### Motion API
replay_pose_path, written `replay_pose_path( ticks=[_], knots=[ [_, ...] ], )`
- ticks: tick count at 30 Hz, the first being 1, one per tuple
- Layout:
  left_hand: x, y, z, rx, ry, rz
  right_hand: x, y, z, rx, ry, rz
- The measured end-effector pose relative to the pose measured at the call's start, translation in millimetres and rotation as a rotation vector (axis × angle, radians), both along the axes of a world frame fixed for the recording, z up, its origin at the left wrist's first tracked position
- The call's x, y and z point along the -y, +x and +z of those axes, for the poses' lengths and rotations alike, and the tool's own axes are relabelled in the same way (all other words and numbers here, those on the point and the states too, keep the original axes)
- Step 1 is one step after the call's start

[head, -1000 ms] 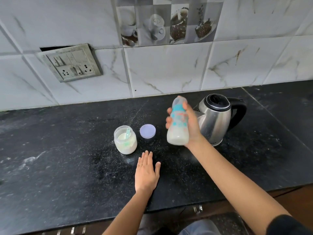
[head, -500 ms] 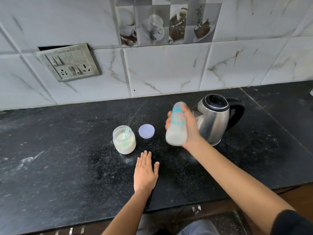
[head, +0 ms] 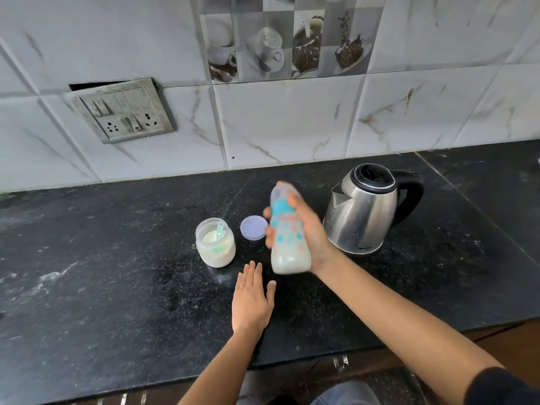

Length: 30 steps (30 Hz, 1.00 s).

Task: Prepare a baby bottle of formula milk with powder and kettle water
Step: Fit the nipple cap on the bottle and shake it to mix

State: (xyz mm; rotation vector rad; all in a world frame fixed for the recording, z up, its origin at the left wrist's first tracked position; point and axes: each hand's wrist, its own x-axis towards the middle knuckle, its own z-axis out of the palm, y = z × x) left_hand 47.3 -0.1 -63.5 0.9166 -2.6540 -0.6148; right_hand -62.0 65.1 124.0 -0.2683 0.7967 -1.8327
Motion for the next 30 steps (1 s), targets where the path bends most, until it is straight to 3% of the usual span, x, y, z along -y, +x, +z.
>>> replay_pose_path(
  ticks=[4, 8, 10, 14, 19, 24, 28, 30],
  knots=[
    [-0.4, 0.4, -0.4, -0.001, 0.003, 0.003, 13.6, -30.2, 5.5, 0.241, -0.015, -0.216],
    [0.5, -0.1, -0.6, 0.003, 0.002, 0.001, 2.0, -10.9, -19.9, 0.008, 0.078, -0.033],
    [0.2, 0.1, -0.4, -0.001, -0.003, 0.001, 2.2, -13.3, -17.8, -0.012, 0.064, -0.067],
    [0.6, 0.4, -0.9, 0.005, -0.002, 0.002, 13.0, -30.6, -2.0, 0.295, 0.048, -0.251],
    [0.9, 0.1, -1.9, -0.009, 0.003, 0.002, 2.7, -3.2, -21.1, 0.006, 0.103, -0.059],
    [1.6, -2.1, -2.8, -0.003, -0.001, 0.004, 12.9, -33.2, 5.0, 0.238, 0.032, -0.272],
    [1.5, -1.9, -4.6, 0.012, -0.018, 0.005, 0.2, -5.3, -18.6, 0.014, 0.116, -0.070],
    [1.3, -1.8, -5.5, 0.018, -0.033, 0.003, -1.1, -4.5, -19.9, -0.032, 0.101, -0.076]
  ],
)
